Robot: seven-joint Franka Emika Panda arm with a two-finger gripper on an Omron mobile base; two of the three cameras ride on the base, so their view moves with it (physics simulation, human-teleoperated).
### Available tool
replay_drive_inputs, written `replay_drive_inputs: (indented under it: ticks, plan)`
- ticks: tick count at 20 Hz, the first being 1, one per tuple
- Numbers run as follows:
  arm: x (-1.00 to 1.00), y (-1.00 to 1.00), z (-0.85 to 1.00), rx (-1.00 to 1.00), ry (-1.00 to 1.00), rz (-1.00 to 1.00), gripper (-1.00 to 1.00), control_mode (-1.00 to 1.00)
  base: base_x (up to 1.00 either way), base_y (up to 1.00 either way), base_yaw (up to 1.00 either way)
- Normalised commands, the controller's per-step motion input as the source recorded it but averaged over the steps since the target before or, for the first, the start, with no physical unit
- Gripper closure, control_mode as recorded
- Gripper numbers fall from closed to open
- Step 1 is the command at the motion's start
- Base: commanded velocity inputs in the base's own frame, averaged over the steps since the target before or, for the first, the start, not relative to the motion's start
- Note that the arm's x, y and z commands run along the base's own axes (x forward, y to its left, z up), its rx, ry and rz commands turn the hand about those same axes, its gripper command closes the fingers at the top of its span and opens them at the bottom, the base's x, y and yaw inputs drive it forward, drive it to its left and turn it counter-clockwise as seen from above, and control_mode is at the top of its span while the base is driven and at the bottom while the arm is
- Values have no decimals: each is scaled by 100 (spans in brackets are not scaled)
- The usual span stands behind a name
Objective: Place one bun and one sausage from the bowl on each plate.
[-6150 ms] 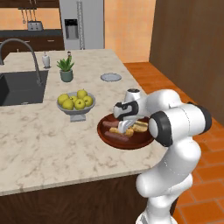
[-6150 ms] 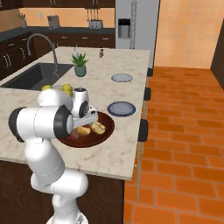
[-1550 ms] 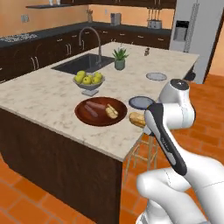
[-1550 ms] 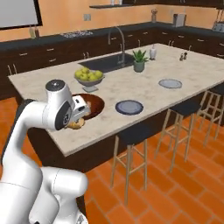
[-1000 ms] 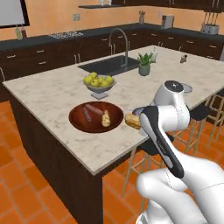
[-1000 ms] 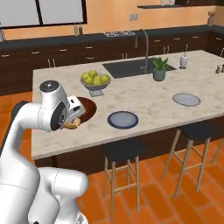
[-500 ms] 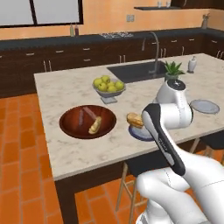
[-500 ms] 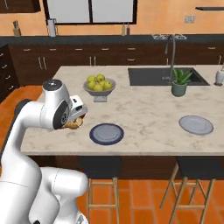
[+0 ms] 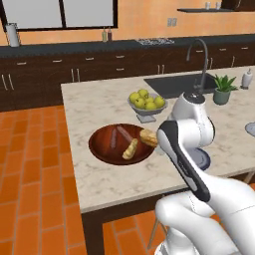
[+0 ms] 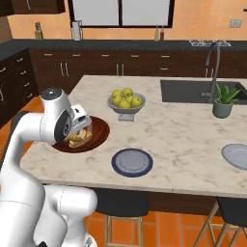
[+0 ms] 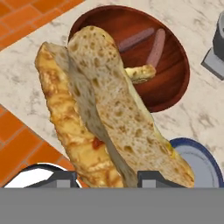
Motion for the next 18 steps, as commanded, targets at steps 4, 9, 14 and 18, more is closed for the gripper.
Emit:
replay_drive_inputs:
  ticks: [4,9,14,18]
  plan:
    - [8,-4,0,0,0,0,100,-100,19,0,0]
    - [61,-70,-6,3,3,-15,100,-100,0,0,0]
    - [60,-92,-38,3,20,-41,100,-100,0,0,0]
    - [36,-98,-65,2,15,-44,100,-100,0,0,0]
